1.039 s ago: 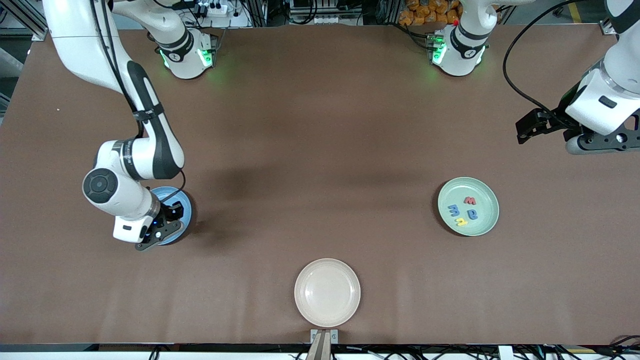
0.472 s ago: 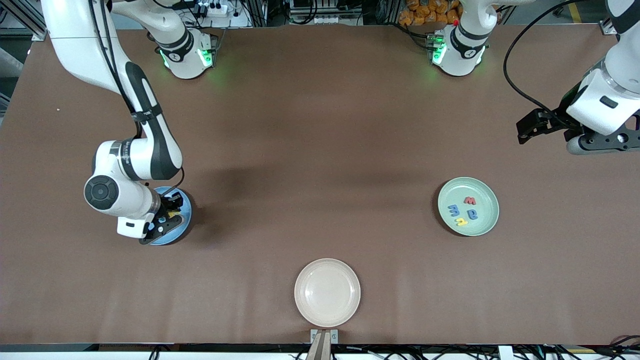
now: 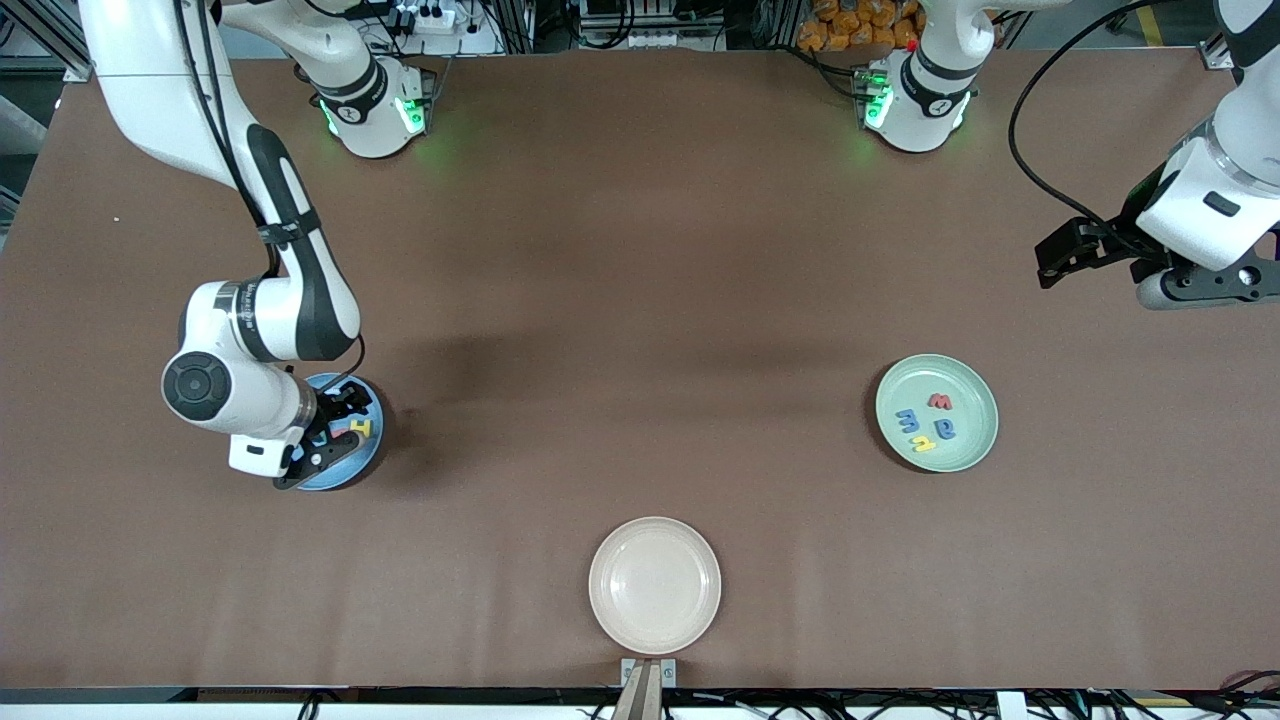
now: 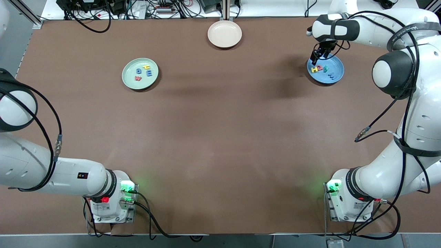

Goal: Sort uppercase to blue plate, lowercase to green plate
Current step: 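Carry the yellow H to the blue plate with the right gripper, then release the H on the blue plate and raise the right gripper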

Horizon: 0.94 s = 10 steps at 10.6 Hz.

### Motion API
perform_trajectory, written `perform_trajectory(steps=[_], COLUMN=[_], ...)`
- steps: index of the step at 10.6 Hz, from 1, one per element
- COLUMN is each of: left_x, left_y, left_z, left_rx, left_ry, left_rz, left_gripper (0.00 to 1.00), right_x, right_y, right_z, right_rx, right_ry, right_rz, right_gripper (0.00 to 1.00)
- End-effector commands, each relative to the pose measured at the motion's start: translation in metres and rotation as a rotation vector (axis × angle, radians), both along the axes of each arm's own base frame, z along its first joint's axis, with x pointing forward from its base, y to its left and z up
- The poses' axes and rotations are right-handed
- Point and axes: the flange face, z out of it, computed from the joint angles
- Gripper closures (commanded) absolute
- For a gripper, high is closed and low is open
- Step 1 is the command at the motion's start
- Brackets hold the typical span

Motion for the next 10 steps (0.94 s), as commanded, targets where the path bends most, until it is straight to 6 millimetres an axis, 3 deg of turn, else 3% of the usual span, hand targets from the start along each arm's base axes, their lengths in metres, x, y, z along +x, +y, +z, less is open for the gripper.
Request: perform_trajectory(steps=[1, 4, 5, 8, 10], left_x=[0.0, 0.0, 0.0, 0.002, 0.002], left_y=[0.0, 0.0, -0.001, 0.0, 0.0], left_z=[0.005, 0.004, 0.004, 0.0, 0.0], left_rx=[-0.016, -0.016, -0.016, -0.014, -0.014], left_ry=[-0.002, 0.0, 0.0, 0.006, 0.006], left_rz=[-0.023, -0.021, -0.023, -0.021, -0.021], left_gripper=[0.0, 0.0, 0.0, 0.0, 0.0], right_x=[-0.003, -0.019, -0.026, -0.038, -0.028], right_y=[-0.005, 0.013, 0.01, 0.003, -0.008], right_z=[0.035, 0.072, 0.083, 0.147, 0.19], right_rx=[0.027, 0.043, 0.051, 0.014, 0.023], right_ry=[-0.021, -0.022, -0.032, -0.115, -0.183], right_rz=[-0.013, -0.13, -0.168, -0.196, -0.198], right_gripper=[0.0, 0.0, 0.0, 0.0, 0.0])
